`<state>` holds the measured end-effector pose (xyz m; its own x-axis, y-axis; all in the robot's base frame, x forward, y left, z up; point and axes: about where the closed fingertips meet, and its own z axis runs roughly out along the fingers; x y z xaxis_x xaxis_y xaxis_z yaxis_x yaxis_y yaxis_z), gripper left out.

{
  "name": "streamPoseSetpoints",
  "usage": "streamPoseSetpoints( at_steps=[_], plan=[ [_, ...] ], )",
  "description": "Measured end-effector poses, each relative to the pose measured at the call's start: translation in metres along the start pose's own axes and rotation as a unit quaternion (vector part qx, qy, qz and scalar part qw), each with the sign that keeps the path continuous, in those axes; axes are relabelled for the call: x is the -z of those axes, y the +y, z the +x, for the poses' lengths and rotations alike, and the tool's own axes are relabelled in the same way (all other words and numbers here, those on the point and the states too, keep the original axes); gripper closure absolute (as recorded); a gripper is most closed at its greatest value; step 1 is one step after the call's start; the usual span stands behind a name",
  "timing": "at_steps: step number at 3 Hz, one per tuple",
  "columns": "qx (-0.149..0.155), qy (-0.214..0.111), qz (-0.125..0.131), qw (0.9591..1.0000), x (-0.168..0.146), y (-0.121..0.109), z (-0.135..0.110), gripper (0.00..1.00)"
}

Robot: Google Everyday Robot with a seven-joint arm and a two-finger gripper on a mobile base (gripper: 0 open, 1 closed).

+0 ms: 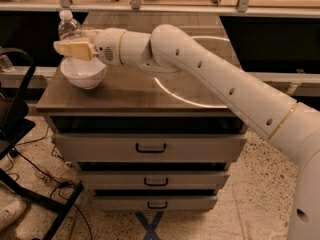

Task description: Place water bottle into white bowl

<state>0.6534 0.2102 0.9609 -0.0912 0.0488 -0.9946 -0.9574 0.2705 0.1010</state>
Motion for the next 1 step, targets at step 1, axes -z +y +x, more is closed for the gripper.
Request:
streamPoseSetpoints(
  at_steps=[1],
  plan=[
    [0.000, 0.000, -0.002, 1.0000, -0.0016, 0.0016, -0.0002, 0.00]
  ],
)
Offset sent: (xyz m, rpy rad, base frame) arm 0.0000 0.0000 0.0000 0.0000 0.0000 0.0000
